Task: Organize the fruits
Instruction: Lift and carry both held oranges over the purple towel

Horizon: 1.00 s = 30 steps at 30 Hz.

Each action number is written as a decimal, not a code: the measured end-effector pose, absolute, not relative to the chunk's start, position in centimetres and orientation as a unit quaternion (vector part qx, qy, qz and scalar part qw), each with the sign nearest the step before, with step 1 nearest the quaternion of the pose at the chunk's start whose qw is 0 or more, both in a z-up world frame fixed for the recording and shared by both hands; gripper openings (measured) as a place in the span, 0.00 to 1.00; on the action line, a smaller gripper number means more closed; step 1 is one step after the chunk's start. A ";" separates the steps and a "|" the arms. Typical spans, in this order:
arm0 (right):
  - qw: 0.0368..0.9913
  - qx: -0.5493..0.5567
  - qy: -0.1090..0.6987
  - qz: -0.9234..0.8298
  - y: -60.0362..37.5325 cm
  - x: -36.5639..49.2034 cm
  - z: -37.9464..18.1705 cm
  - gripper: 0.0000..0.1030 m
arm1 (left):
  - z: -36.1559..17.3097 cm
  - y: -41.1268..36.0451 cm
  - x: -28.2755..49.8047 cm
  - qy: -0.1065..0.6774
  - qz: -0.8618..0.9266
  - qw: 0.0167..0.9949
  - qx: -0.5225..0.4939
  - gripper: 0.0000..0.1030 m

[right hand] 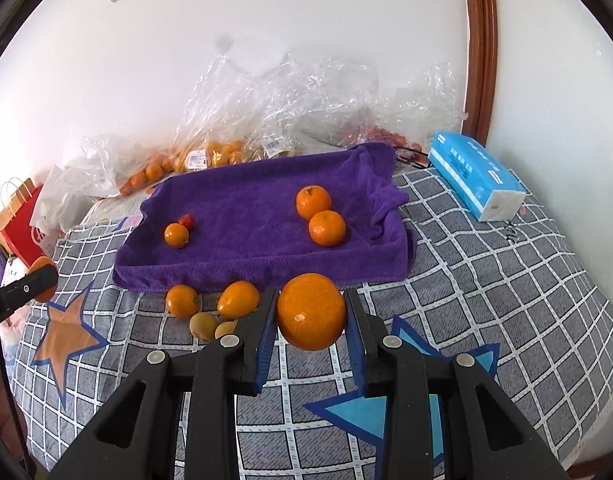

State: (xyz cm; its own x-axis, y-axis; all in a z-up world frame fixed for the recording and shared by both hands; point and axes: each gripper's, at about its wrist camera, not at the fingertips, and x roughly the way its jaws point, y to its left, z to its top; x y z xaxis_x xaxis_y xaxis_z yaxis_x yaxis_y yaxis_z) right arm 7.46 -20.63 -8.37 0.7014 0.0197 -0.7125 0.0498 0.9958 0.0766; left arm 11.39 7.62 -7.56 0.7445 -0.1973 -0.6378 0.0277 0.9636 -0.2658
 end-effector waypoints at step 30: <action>0.929 0.023 0.367 -0.028 -23.4 13.2 -7.7 0.31 | -8.0 7.2 16.3 0.360 -0.074 0.920 -0.134 0.38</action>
